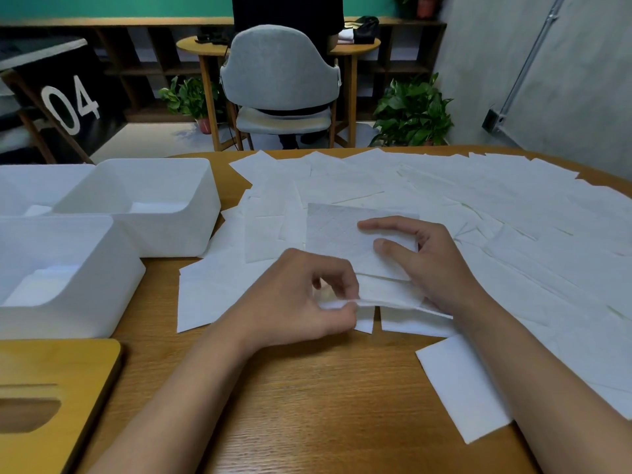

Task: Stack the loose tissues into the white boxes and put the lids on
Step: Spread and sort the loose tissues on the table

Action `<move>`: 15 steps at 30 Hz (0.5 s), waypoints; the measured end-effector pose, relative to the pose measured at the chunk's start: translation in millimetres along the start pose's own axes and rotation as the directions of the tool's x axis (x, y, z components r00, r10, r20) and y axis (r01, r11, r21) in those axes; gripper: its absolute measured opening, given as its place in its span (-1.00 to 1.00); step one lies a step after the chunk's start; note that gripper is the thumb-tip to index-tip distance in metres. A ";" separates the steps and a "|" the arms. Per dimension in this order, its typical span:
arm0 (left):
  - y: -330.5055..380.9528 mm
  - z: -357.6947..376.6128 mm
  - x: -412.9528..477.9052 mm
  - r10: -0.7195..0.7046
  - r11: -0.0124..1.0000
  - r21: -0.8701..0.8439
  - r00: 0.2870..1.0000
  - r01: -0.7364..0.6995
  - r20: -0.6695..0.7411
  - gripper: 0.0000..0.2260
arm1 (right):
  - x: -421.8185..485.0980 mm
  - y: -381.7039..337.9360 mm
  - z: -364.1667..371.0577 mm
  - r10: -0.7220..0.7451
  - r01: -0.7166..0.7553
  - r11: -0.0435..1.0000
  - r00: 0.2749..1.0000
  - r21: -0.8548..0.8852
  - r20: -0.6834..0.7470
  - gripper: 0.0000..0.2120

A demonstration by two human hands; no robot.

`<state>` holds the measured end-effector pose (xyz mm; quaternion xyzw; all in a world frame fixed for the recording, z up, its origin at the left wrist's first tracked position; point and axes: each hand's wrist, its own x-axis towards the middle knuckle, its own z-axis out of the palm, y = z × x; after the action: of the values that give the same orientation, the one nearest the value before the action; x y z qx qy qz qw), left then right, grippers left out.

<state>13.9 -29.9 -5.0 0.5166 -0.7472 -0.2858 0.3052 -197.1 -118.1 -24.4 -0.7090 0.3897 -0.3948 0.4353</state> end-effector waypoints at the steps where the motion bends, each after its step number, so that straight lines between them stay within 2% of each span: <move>1: 1.0 -3.2 -0.2 -0.016 0.998 -0.056 0.999 0.013 -0.040 -0.91 | 0.6 -0.8 -0.2 -0.003 0.003 1.000 1.000 0.008 0.002 -0.77; 2: 1.3 -5.8 0.0 -0.031 0.993 -0.113 0.996 0.022 -0.084 -0.90 | 1.2 -1.2 -0.2 0.001 -0.001 0.999 1.000 0.035 0.008 -0.81; 3: 0.6 -7.6 0.7 -0.047 0.987 -0.156 0.990 0.025 -0.137 -0.90 | 1.0 -1.7 0.1 0.015 -0.017 0.997 1.000 0.082 0.026 -0.77; 6: -6.8 -9.7 5.3 -0.110 0.971 -0.235 0.944 0.035 -0.311 -0.92 | -0.7 0.0 0.3 0.070 -0.092 0.966 0.993 0.244 0.095 -0.37; 7: -9.8 -10.1 7.0 -0.132 0.966 -0.258 0.921 0.036 -0.366 -0.93 | -1.9 -0.4 1.0 0.074 -0.105 0.951 0.991 0.291 0.116 -0.34; 8: -12.8 -10.4 8.7 -0.149 0.962 -0.272 0.899 0.035 -0.411 -0.95 | -2.9 -1.8 1.9 0.066 -0.101 0.948 0.990 0.302 0.123 -0.38; 11: -20.0 -9.7 12.8 -0.174 0.961 -0.275 0.865 0.043 -0.471 -0.96 | -5.9 -8.3 6.9 0.029 -0.043 0.986 0.995 0.158 0.093 -0.76; 15: -20.7 -8.8 14.1 -0.168 0.966 -0.253 0.866 0.050 -0.471 -0.74 | -6.2 -11.2 9.6 0.062 -0.063 0.996 0.998 0.067 0.010 -0.83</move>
<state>28.9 -50.5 -12.3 0.5742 -0.5767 -0.2483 0.5255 -188.5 -106.0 -18.3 -0.6830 0.3963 -0.3910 0.4728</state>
